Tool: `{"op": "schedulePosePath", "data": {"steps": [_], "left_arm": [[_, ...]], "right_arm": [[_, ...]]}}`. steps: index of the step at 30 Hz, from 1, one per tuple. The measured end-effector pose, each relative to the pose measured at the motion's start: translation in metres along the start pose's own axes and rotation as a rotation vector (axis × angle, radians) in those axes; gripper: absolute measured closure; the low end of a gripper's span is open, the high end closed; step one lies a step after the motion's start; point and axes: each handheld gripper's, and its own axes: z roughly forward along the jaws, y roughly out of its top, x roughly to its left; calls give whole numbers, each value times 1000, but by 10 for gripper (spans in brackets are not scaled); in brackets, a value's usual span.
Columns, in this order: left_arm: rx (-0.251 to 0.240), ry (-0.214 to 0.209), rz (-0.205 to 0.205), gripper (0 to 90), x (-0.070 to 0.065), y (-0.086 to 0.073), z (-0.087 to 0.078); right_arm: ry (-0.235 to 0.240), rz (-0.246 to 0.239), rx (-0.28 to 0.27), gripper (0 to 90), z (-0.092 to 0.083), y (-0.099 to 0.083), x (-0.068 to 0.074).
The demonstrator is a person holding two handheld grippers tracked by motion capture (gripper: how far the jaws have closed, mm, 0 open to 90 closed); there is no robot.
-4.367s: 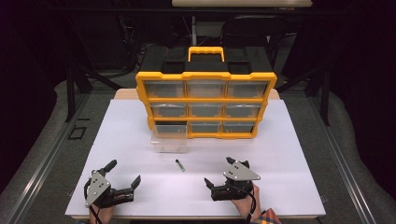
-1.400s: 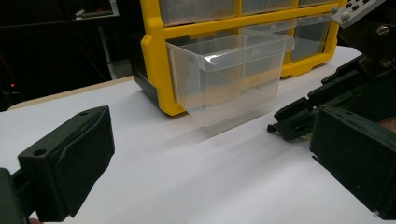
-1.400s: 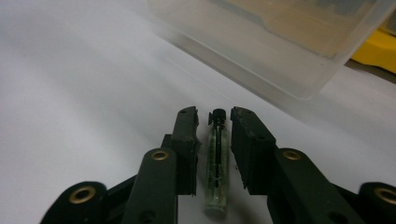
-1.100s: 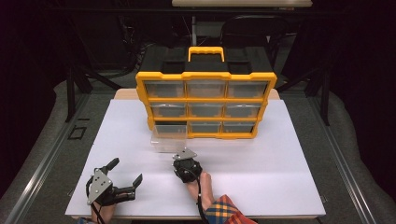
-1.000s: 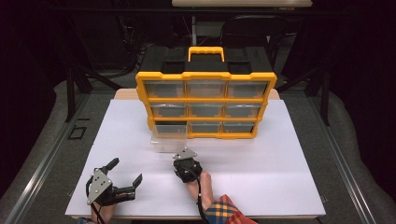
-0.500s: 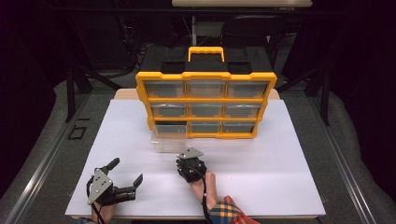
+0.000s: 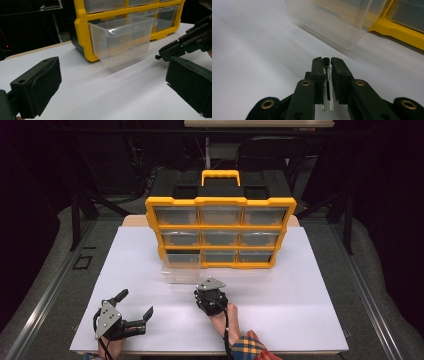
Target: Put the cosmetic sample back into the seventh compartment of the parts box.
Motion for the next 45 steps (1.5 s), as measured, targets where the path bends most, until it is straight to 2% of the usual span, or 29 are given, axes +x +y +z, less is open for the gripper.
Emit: {"op": "schedulePosePath", "data": {"steps": [8,14,20,45], "left_arm": [[-5,2,2,0,0,1,-1],[-3,-21,1,0,-2,2,-1],[1,-25,4,0,-3,1,0],[3,-20,-3,0,-1,1,2]], "right_arm": [[0,7,-12,801,-10,1,-9],[-4,7,-23,802,-16,1,-16],[-16,18,-29,802,-20,0,-24],[-40,29,-49,803,-28,5,-46]]}}
